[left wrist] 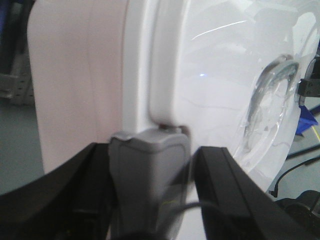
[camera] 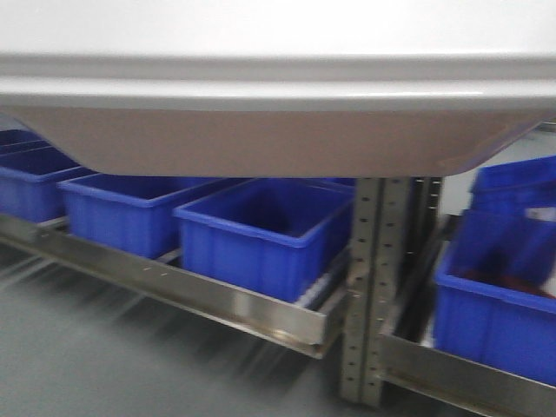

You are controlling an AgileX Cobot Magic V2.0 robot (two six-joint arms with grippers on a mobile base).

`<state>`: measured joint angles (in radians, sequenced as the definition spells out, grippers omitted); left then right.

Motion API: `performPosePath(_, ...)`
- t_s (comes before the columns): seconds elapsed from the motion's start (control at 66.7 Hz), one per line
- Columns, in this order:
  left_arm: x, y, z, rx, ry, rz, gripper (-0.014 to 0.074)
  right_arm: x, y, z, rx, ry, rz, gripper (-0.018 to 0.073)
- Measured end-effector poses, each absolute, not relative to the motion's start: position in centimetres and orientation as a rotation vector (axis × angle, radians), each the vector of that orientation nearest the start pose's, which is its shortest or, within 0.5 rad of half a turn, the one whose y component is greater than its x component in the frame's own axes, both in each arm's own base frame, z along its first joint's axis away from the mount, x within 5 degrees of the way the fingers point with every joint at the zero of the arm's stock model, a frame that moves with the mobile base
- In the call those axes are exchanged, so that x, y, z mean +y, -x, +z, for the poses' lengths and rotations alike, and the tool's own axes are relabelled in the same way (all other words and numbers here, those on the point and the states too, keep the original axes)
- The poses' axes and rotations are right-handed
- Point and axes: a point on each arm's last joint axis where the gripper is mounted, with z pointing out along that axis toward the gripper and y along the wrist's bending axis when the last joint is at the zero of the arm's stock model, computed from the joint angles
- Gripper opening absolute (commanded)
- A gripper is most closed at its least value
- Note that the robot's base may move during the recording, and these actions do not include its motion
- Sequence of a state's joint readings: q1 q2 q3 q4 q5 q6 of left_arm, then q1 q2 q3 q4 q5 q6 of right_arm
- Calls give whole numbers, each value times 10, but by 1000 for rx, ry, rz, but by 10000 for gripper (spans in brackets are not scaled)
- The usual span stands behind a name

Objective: Grab white bin and place on right shelf
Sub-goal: 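Carry the bin with both grippers toward the shelf of blue crates, then hold the bin above the blue crates on the shelf with both grippers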

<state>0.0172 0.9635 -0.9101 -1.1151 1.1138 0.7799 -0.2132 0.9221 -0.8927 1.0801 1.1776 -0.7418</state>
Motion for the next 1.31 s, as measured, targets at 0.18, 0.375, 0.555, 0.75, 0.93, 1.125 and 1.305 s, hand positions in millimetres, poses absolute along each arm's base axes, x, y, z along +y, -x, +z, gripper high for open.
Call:
performPosePath(0.18, -71, -163, 373, 2046, -516, -1008, 185, 42, -159, 370, 2095, 342, 915, 340)
performPosePath(0.375, -71, -163, 373, 2046, -516, -1008, 185, 42, -159, 370, 2095, 342, 915, 340)
performPosePath(0.555, -71, -163, 373, 2046, -516, -1008, 185, 42, -159, 370, 2095, 342, 915, 340)
performPosePath(0.75, -71, -163, 373, 2046, -516, -1008, 185, 42, -159, 370, 2095, 342, 915, 340)
performPosePath(0.93, -71, -163, 373, 2046, -516, -1008, 185, 42, -159, 370, 2095, 342, 915, 340)
performPosePath(1.125, -71, -163, 373, 2046, -516, -1008, 185, 42, -159, 370, 2095, 342, 915, 340)
performPosePath(1.305, -71, -163, 373, 2046, -516, -1008, 185, 42, -159, 370, 2095, 342, 915, 340)
